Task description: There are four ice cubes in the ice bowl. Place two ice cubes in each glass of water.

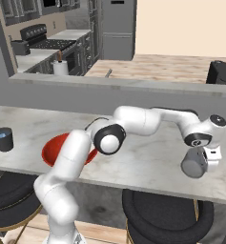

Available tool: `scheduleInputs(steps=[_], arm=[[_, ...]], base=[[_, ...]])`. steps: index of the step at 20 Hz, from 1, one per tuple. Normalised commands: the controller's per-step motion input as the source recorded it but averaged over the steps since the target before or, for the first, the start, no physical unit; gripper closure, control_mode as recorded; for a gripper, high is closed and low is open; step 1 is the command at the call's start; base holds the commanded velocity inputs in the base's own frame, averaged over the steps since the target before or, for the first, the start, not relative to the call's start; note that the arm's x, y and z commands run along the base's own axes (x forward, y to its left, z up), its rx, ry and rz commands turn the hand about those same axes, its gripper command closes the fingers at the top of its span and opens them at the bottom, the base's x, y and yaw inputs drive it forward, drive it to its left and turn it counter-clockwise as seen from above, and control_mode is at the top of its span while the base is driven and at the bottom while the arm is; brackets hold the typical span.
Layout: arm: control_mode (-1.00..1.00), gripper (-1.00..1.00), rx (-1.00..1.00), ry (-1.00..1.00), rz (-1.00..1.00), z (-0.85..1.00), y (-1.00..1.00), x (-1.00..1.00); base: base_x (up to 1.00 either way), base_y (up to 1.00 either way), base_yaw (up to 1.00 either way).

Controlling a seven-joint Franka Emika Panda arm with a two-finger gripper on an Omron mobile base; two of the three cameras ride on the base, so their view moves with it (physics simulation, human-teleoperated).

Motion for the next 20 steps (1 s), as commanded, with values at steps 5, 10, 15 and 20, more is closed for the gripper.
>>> scheduleInputs(steps=[5, 10, 15, 20], arm=[[-1.0, 1.0, 0.0, -0.03, 0.0, 0.05, 0.22, -0.12], [-1.0, 1.0, 0.0, 0.0, -0.01, 0.04, 0.71, 0.01], [-1.0, 1.0, 0.0, -0.02, 0.0, 0.39, 0.87, 0.01], [-1.0, 1.0, 0.0, -0.1, 0.0, 0.8, 0.41, -0.05]], base=[[0.0, 0.0, 0.0], [0.0, 0.0, 0.0], [0.0, 0.0, 0.0], [0.0, 0.0, 0.0]])
